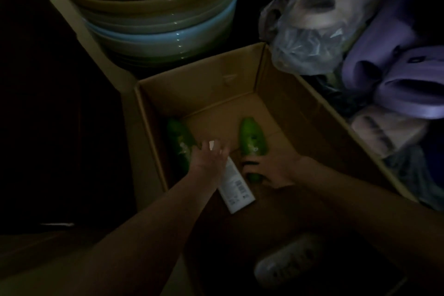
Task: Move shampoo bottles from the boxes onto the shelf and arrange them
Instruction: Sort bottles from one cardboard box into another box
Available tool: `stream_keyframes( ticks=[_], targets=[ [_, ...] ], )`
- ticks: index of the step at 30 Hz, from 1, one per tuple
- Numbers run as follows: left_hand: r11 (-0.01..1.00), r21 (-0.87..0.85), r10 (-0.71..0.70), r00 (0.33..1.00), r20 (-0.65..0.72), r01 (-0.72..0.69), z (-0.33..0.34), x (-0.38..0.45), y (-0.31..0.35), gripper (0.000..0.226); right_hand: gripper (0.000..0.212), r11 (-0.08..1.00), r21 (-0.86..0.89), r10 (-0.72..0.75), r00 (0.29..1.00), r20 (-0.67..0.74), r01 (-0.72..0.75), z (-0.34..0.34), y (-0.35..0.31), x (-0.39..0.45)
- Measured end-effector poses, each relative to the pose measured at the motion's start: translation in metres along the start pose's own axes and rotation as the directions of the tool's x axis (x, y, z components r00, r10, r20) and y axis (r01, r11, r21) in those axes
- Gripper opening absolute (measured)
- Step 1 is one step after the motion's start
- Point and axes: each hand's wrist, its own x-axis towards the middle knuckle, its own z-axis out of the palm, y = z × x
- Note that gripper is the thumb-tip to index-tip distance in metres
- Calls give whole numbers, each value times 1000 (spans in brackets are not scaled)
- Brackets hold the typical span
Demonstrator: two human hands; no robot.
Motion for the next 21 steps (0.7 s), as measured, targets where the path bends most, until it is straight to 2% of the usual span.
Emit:
stream_keyframes(
  ticks=[1, 3, 4, 5, 7, 8, 10, 12, 15, 17, 19, 21],
  targets=[
    [998, 35, 44, 999, 14, -44, 5, 3, 7, 75, 56, 1000, 17, 18, 1000, -21, -18, -1, 3, -9],
    [983, 131, 122, 992, 40, -126, 14, 8, 18, 74, 58, 965, 147, 235, 966, -109, -218, 1, 7, -9],
    [968, 192, 155, 987, 51, -162, 17, 9, 22, 73, 60, 888, 298, 396, 912, -106, -351, 3, 4, -2],
    [948, 252, 186, 981, 52, -193, 19, 10, 25, 70, 63, 767, 460, 525, 850, -49, -447, 4, -1, 6],
    [908, 336, 256, 966, 29, -251, 21, 11, 28, 62, 79, 539, 657, 654, 753, 67, -527, 15, -19, 28],
    [891, 364, 288, 958, 11, -272, 21, 12, 28, 59, 86, 476, 690, 691, 718, 90, -545, 22, -26, 36],
    [867, 400, 323, 947, -1, -295, 20, 13, 24, 61, 92, 421, 709, 727, 678, 110, -566, 33, -36, 42],
    [865, 401, 326, 945, 5, -300, 16, 11, 20, 63, 90, 391, 727, 722, 678, 137, -564, 39, -39, 37],
    [877, 366, 330, 944, 14, -312, 10, 8, 18, 51, 89, 355, 767, 697, 698, 163, -534, 36, -38, 23],
    [896, 330, 324, 945, -33, -296, 5, 2, 16, 46, 84, 347, 778, 695, 701, 163, -525, 24, -36, 11],
    [942, 231, 269, 959, -90, -242, -2, -5, 13, 49, 77, 316, 786, 731, 665, 155, -531, 5, -33, -5],
    [972, 151, 208, 962, -176, -183, -18, -18, 6, 52, 78, 260, 815, 798, 591, 120, -518, -20, -30, -23]
  ],
)
